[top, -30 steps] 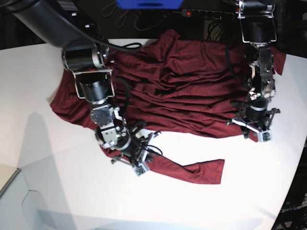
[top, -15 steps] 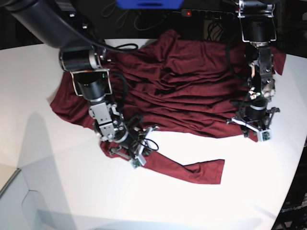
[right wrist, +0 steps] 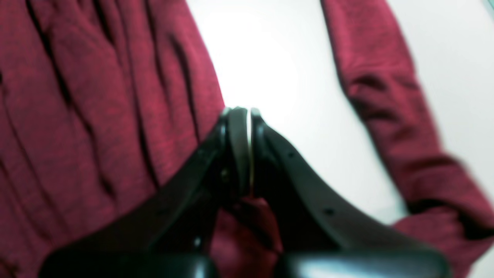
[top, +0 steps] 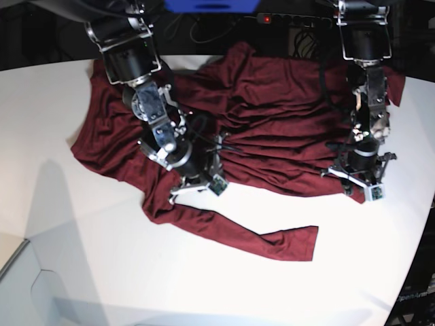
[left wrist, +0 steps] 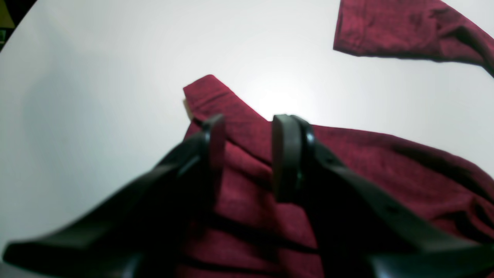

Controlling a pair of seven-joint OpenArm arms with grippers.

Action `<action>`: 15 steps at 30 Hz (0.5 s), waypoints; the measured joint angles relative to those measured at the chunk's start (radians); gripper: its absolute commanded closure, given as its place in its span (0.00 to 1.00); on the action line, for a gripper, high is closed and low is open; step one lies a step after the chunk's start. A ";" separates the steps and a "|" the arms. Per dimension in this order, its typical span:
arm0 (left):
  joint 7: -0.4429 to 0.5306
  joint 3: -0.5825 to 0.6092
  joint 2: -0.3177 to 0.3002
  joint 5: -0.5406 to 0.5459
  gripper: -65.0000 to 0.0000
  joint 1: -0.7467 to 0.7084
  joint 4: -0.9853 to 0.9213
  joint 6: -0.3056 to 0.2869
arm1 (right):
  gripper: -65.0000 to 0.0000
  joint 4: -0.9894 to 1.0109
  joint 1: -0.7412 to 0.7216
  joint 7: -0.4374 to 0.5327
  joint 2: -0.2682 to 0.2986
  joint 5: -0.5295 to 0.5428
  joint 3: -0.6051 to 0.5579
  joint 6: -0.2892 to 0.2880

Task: Layout the t-shirt on the table in an organized manner, then fold the t-shirt properly
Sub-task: 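Grasp the shirt hem with the right gripper and drag it outward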

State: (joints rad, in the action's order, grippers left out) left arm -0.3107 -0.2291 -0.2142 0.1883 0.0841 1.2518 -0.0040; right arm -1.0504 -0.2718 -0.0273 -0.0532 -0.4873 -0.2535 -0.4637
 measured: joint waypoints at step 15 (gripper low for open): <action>0.000 0.001 -0.002 0.000 0.69 -0.003 0.000 0.000 | 0.97 0.531 -0.389 0.012 -0.030 0.001 0.393 0.008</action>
State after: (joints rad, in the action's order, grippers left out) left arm -0.3111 -0.2283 -0.2157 0.1883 0.0814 1.2522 -0.0040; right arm -0.5194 -0.6605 -0.0151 -0.0834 -0.4862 0.1394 -0.4561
